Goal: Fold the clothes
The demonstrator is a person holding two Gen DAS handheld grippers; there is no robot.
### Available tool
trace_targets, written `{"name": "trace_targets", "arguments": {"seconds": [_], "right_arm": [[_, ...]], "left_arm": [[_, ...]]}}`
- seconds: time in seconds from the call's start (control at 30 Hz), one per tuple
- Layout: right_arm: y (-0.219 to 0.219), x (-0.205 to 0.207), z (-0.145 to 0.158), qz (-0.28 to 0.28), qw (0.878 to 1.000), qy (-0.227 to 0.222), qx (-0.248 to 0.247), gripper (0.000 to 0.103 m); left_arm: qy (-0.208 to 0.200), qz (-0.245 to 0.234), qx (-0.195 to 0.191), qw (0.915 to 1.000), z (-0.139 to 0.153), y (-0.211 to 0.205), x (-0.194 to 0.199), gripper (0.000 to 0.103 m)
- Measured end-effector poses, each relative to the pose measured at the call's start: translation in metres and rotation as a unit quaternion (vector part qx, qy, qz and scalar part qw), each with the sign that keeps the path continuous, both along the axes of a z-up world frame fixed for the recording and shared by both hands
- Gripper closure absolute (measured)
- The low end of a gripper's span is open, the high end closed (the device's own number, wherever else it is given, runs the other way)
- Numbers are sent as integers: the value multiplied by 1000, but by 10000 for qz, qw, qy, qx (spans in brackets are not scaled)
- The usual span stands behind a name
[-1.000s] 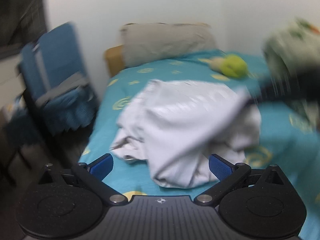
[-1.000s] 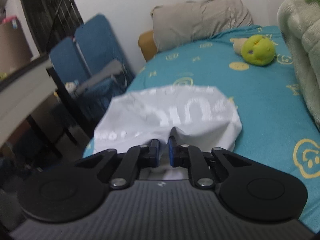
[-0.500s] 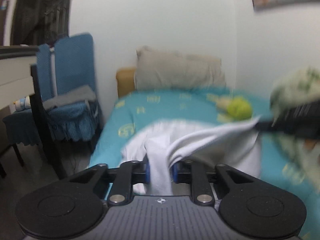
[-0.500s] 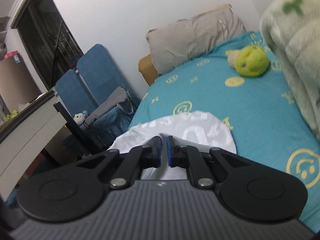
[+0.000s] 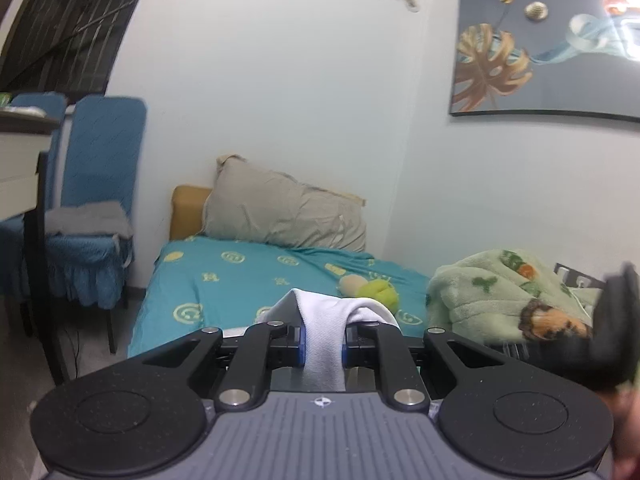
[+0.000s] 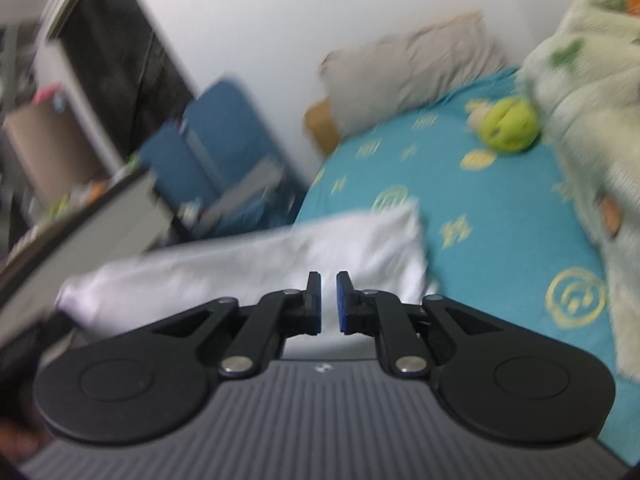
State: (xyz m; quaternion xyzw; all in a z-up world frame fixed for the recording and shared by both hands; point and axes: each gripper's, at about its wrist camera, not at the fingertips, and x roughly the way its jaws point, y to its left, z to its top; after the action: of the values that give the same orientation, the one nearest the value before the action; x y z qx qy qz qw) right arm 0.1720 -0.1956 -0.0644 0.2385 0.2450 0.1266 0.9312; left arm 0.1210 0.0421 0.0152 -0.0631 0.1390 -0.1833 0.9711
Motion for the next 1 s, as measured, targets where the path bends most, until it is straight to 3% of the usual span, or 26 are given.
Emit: {"name": "trace_targets", "arguments": {"seconds": [0.03,0.07,0.1,0.17,0.43,0.53,0.6,0.7,0.73,0.9,1.0], "right_arm": [[9,-1,-3,168,9998,130,-46,83],[19,-2,-6,348,9991,248,-48,65],[28,-3,-10,508,9983,287,-33,41],[45,-5,-17,827,9959,361,-2,26],[101,15,-62,1003,9868,1006,-780,28],[113,29,-82,960,9816,1324,-981,30],[108,38,-89,715,9827,1395,-989,39],[81,41,-86,342,9869,1516,-423,84],[71,41,-83,201,9874,1557,-183,89],[26,23,-59,-358,9896,1279,547,95],[7,17,-45,-527,9914,1022,630,95]], "left_arm": [[64,48,-24,10000,-3,2,3,87],[124,104,-41,9999,-5,5,5,87],[182,160,-49,9997,-8,7,7,87],[308,252,-72,9992,-13,12,11,87],[873,501,-466,9938,-33,27,43,87],[931,571,-479,9929,-37,26,54,86],[984,623,-437,9922,-41,27,60,86],[1092,739,-318,9908,-45,28,68,86],[1147,792,-249,9899,-47,28,71,86],[1674,865,179,9819,-63,26,87,84],[2063,838,656,9727,-81,19,94,82]]}}
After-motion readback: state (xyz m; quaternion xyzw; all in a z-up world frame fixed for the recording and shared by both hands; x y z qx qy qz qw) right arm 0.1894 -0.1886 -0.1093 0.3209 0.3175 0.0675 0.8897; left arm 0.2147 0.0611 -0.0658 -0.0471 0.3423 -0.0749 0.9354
